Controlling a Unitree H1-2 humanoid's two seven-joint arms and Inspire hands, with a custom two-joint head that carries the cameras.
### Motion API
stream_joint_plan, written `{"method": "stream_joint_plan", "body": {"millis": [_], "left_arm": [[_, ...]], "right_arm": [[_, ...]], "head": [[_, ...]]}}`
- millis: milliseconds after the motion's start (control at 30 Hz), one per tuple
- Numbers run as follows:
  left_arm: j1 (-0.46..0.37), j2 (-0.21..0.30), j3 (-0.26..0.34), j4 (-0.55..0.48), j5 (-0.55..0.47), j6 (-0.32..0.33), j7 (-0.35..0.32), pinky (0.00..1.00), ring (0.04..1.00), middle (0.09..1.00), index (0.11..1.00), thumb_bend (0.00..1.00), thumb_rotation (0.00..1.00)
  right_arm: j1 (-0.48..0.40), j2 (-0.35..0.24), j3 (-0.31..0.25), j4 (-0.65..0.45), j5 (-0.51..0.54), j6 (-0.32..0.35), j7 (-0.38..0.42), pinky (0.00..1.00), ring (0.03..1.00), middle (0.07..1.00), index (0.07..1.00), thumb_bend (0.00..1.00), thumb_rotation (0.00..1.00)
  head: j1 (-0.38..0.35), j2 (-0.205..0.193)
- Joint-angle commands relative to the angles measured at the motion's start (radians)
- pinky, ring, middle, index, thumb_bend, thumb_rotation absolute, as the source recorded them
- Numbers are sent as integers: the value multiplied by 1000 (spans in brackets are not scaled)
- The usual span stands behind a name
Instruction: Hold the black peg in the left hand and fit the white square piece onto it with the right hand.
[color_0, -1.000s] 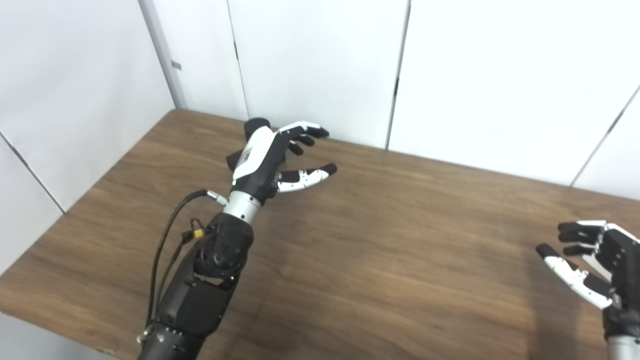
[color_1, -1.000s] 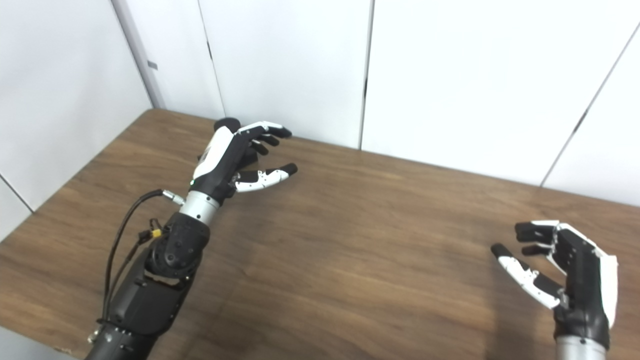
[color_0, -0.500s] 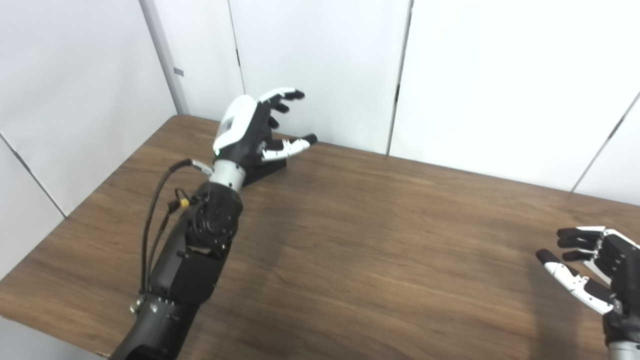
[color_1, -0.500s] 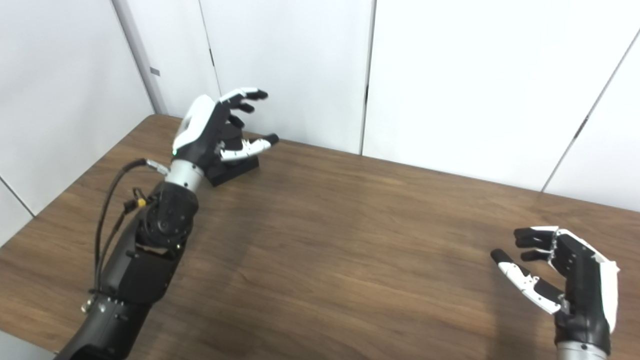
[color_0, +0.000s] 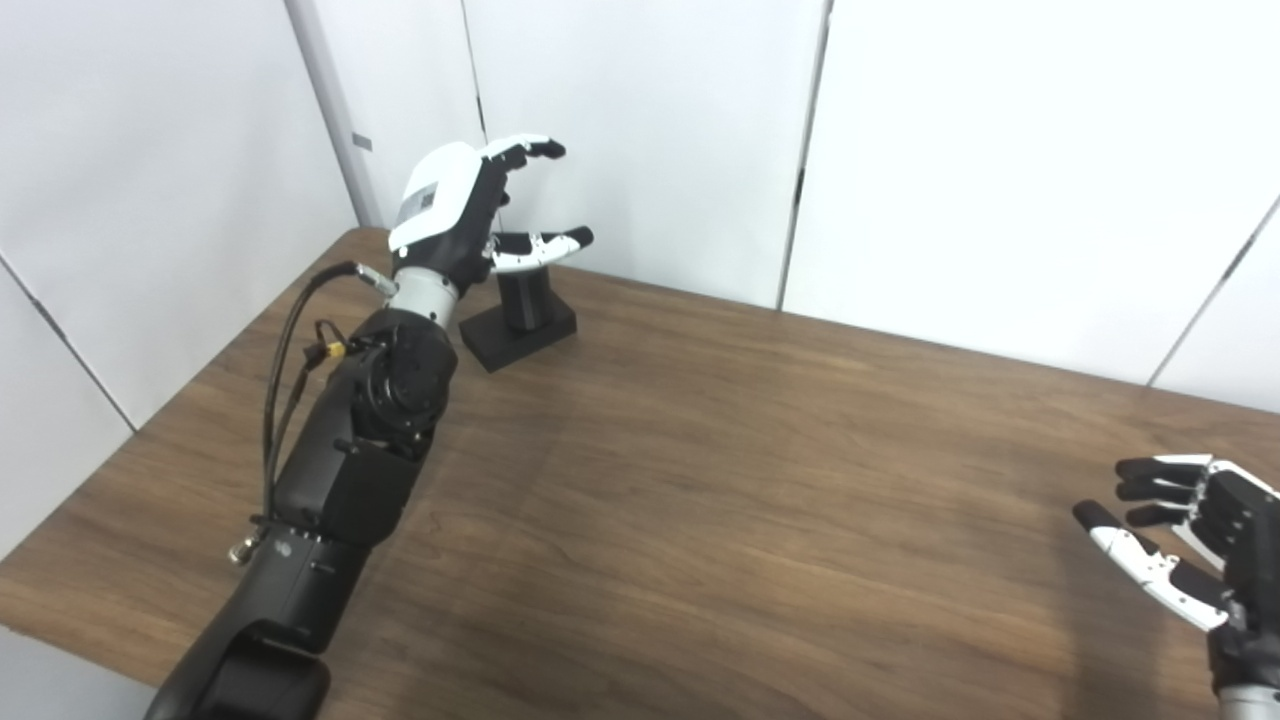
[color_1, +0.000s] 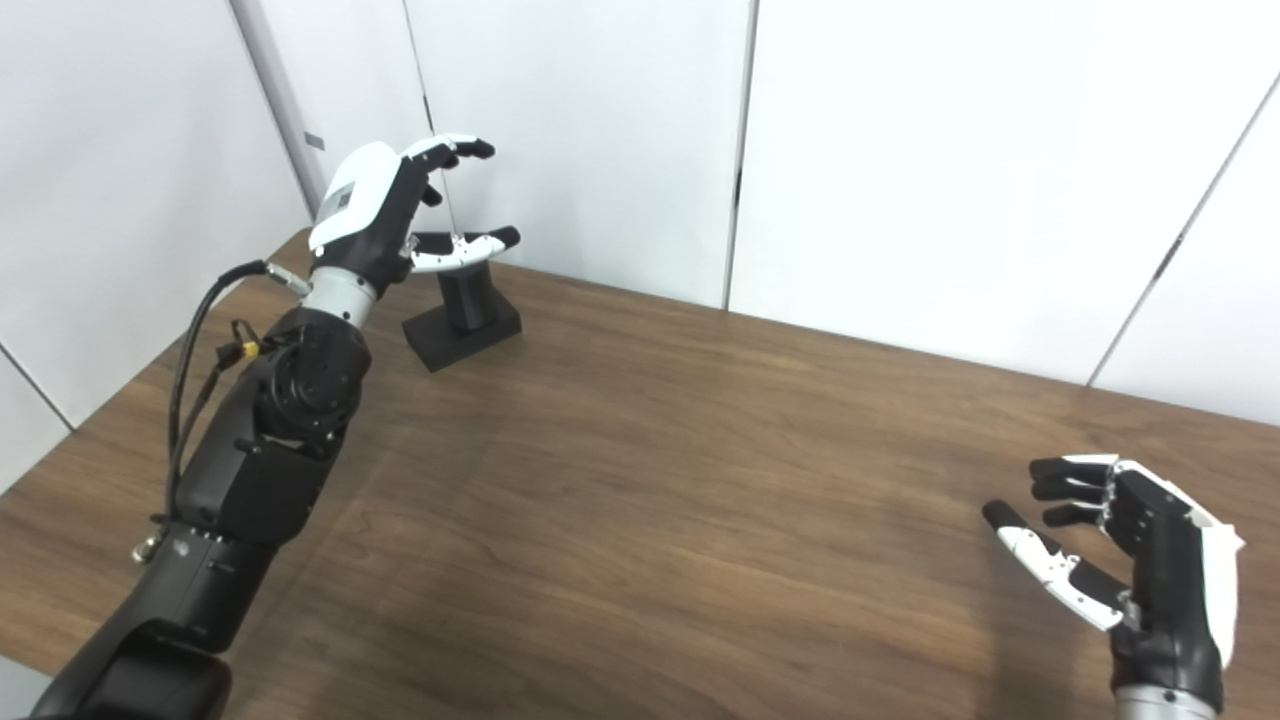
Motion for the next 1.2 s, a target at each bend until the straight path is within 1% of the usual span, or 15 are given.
{"method": "stream_joint_plan", "body": {"millis": [0,133,300,433,600,767,867,933,1067,1167], "left_arm": [[-70,44,1,-1,33,9,27,694,854,860,792,772,303],[-87,57,-6,30,50,15,35,709,868,868,795,790,311],[-101,74,-14,77,64,34,37,741,903,895,810,805,389],[-108,87,-20,113,63,47,38,765,917,907,821,813,426],[-122,98,-36,145,83,83,37,779,927,917,823,839,463],[-144,120,-80,160,129,164,-8,825,965,942,835,858,524],[-157,129,-104,176,142,195,-28,845,986,955,834,871,525],[-165,136,-119,185,140,208,-47,856,996,964,840,881,515],[-169,151,-147,195,132,208,-74,833,996,977,856,929,526],[-171,155,-161,202,131,213,-94,829,997,988,861,942,520]], "right_arm": [[-25,-4,-5,-36,-5,-19,-7,464,552,589,488,491,115],[-27,-5,-7,-28,-6,-29,-8,464,555,584,488,492,115],[-29,-6,-4,-25,-1,-36,-3,458,549,585,488,491,115],[-32,-4,-6,-16,1,-41,-8,474,564,591,488,492,115],[-32,-6,-8,-18,10,-37,-3,460,550,587,488,491,116],[-35,-8,-7,-16,8,-43,-6,447,542,581,488,491,115],[-34,-10,-7,-17,4,-41,-6,447,541,576,488,491,115],[-33,-10,-7,-19,5,-41,-5,452,544,577,488,491,115],[-35,-11,-9,-18,9,-43,-4,460,547,581,488,492,114],[-34,-10,-10,-19,12,-37,-3,465,549,586,488,492,114]], "head": [[0,0],[4,-1],[3,-6],[-2,-7],[-3,-4],[-1,-1],[3,-1],[3,-3],[4,-3],[4,-3]]}}
